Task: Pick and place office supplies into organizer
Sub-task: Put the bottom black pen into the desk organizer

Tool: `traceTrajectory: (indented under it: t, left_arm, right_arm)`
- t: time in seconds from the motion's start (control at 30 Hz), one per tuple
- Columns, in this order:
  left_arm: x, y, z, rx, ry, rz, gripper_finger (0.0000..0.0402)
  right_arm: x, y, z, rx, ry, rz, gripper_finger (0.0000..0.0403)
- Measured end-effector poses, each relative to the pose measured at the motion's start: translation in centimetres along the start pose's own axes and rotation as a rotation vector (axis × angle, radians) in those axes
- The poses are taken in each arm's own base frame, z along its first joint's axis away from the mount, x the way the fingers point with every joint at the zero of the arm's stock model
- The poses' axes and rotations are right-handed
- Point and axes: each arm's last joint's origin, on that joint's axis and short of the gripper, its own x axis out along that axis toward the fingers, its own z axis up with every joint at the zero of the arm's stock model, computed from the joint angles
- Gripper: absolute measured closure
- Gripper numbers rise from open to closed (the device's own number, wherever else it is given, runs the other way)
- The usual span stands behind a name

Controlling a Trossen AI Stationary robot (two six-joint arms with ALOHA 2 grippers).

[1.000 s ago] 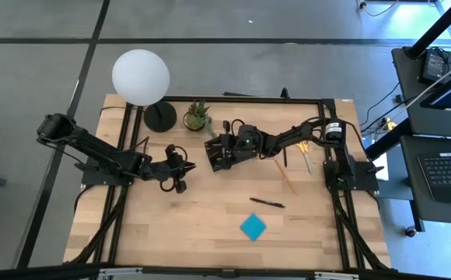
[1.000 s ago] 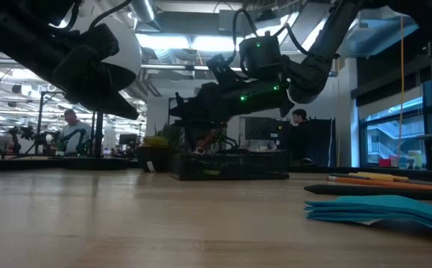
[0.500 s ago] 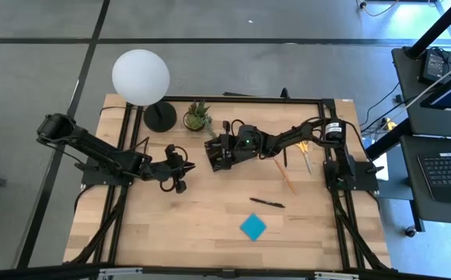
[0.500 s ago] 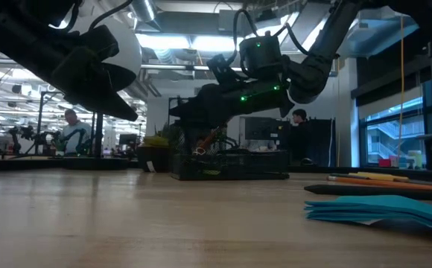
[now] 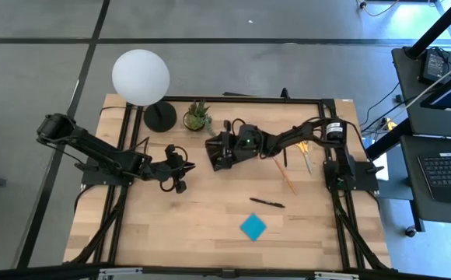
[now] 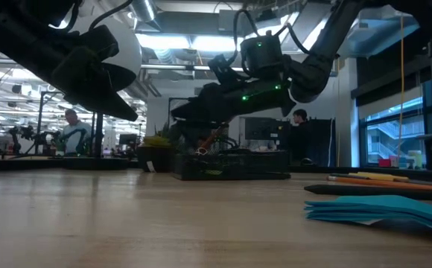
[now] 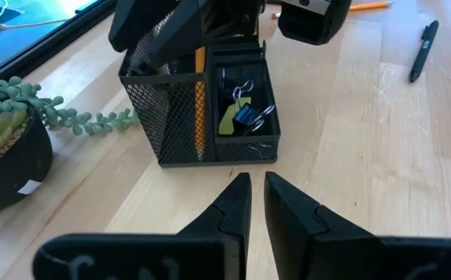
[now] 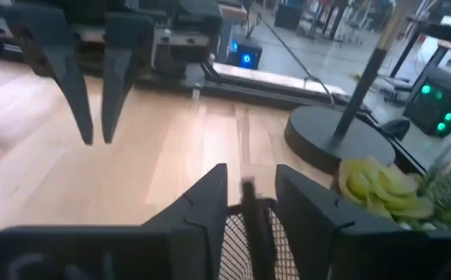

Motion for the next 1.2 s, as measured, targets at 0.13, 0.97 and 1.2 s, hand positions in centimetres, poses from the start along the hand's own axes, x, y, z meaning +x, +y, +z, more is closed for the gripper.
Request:
traceTrajectory:
  t: [0.13, 0.97, 1.2]
  left_arm:
    - [0.0, 0.0, 0.0, 0.001, 0.000, -0.001, 0.0370]
    - [0.0, -0.1, -0.3, 0.016, 0.038, -0.036, 0.0370]
    - [0.0, -0.1, -0.3, 0.016, 0.038, -0.037, 0.0370]
  right_arm:
    - [-0.4, -0.2, 1.0, 0.022, 0.001, -0.003, 0.0259]
    - [-10.6, 9.1, 7.4, 0.074, 0.750, 0.225, 0.0185]
    - [-13.9, 14.1, 6.4, 0.198, 1.022, 0.175, 0.0185]
